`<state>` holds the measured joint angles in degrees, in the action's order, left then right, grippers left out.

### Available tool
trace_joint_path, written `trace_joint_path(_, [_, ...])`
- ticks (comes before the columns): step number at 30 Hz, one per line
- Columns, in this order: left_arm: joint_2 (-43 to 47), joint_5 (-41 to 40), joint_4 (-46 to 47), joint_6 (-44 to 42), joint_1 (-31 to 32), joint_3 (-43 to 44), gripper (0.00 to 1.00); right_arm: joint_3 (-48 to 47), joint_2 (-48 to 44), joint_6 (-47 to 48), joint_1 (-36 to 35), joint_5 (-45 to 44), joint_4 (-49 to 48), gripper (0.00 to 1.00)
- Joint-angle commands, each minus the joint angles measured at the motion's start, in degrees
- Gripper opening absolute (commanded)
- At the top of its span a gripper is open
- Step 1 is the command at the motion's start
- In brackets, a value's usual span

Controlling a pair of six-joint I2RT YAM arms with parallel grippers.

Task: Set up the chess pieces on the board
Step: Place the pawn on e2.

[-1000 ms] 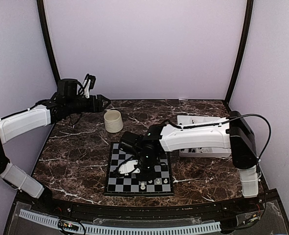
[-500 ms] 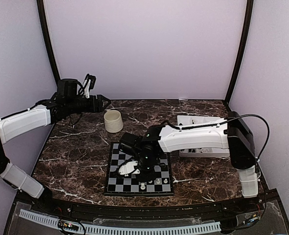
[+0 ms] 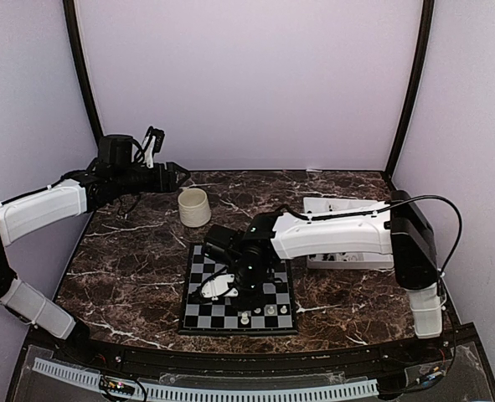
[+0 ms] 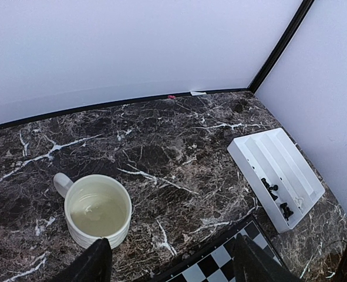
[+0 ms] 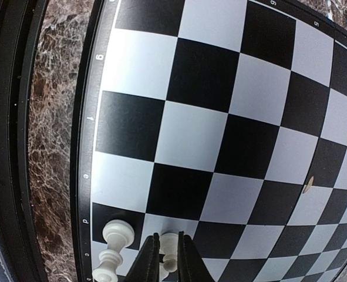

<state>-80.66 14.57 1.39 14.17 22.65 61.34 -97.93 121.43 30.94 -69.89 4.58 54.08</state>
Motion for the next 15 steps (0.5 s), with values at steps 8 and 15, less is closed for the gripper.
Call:
trace_joint_path(8, [0.5,0.8,-0.7,-0.2,0.1,-0.4,0.74,-6.0,-0.1,-0.6,1.2,1.0,2.0,0.15])
trace_joint_path(15, [0.2,1.1,-0.7,-0.1,0.0,-0.4,0.74,-6.6,-1.7,-0.8,6.3,0.0,2.4,0.15])
